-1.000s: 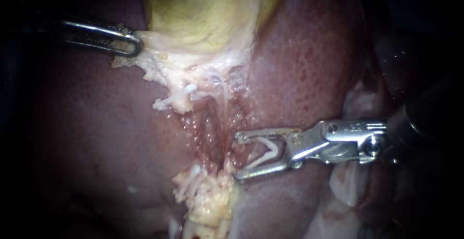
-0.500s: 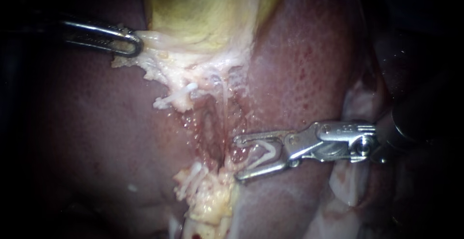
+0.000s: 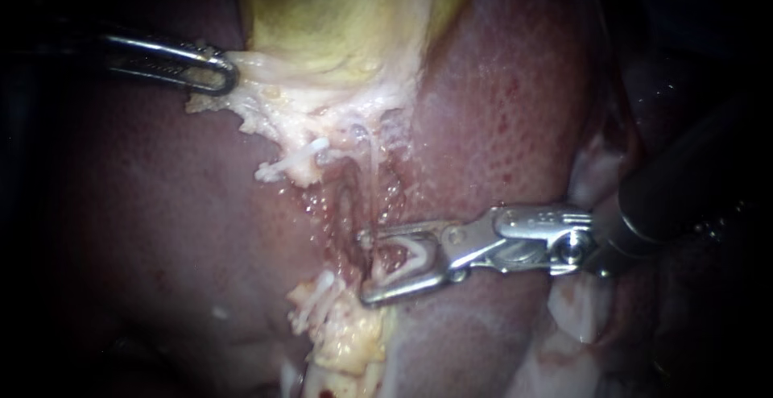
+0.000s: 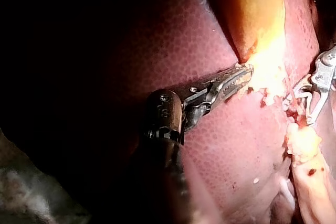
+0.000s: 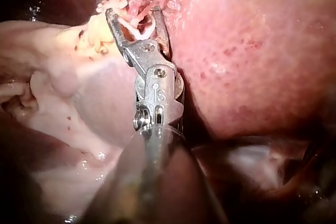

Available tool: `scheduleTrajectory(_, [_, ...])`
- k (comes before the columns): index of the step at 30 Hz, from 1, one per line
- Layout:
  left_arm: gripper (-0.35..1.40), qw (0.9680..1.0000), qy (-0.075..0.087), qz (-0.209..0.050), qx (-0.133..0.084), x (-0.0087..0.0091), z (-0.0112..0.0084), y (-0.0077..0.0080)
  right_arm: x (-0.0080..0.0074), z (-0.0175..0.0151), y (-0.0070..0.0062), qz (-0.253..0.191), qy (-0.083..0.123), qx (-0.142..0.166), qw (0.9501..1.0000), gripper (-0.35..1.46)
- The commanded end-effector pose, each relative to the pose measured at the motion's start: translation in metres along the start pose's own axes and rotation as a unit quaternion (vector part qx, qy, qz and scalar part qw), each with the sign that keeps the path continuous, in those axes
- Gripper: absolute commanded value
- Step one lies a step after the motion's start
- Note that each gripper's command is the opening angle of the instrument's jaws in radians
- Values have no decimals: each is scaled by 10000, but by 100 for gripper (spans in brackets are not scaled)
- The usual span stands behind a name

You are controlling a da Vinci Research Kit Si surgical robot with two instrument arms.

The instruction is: Clipping first clip right tube

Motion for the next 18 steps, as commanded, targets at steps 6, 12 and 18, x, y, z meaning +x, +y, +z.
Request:
scheduleTrajectory(6, [-35, 10000, 0, 0, 3, 0, 0, 0, 4, 9, -10, 112, 92, 52, 9999, 50])
scheduleTrajectory(12, [-35, 10000, 0, 0, 3, 0, 0, 0, 6, 7, -20, 194, 158, 198, 9995, 50])
scheduleTrajectory(18, [-35, 10000, 0, 1, 2, 0, 0, 0, 13, 3, -38, 302, 236, 502, 9980, 49])
